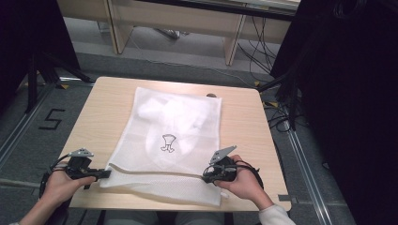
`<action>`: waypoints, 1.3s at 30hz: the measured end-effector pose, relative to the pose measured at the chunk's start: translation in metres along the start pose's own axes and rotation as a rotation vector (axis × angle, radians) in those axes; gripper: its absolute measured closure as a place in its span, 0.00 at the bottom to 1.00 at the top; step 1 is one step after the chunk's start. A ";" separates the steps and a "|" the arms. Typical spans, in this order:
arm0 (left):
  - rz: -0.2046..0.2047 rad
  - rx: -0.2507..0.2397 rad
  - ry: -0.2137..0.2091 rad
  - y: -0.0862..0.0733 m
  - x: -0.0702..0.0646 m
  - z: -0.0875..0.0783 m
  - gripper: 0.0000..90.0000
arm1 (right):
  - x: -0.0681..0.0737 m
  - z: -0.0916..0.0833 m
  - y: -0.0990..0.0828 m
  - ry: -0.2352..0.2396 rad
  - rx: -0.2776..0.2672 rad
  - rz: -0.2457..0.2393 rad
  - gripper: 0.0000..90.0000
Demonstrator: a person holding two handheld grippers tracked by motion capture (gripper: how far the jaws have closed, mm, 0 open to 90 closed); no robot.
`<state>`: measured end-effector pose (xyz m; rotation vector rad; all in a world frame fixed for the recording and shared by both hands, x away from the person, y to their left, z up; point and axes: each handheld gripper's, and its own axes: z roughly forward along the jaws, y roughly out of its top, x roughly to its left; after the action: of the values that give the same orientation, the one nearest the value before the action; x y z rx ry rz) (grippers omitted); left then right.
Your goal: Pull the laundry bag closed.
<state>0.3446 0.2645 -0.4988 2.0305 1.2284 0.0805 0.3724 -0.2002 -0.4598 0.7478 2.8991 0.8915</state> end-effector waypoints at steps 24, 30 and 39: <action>0.015 0.010 0.001 0.000 0.001 -0.002 0.96 | -0.004 -0.006 -0.011 -0.014 0.000 0.016 0.92; 0.005 0.003 0.011 0.000 0.003 -0.003 0.96 | -0.006 -0.008 -0.016 -0.038 0.019 0.016 0.92; -0.010 -0.013 0.019 0.000 0.001 -0.001 0.96 | -0.009 -0.012 -0.027 -0.034 0.023 0.041 0.92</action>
<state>0.3445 0.2653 -0.4985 2.0163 1.2465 0.1030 0.3668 -0.2300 -0.4652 0.8187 2.8790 0.8417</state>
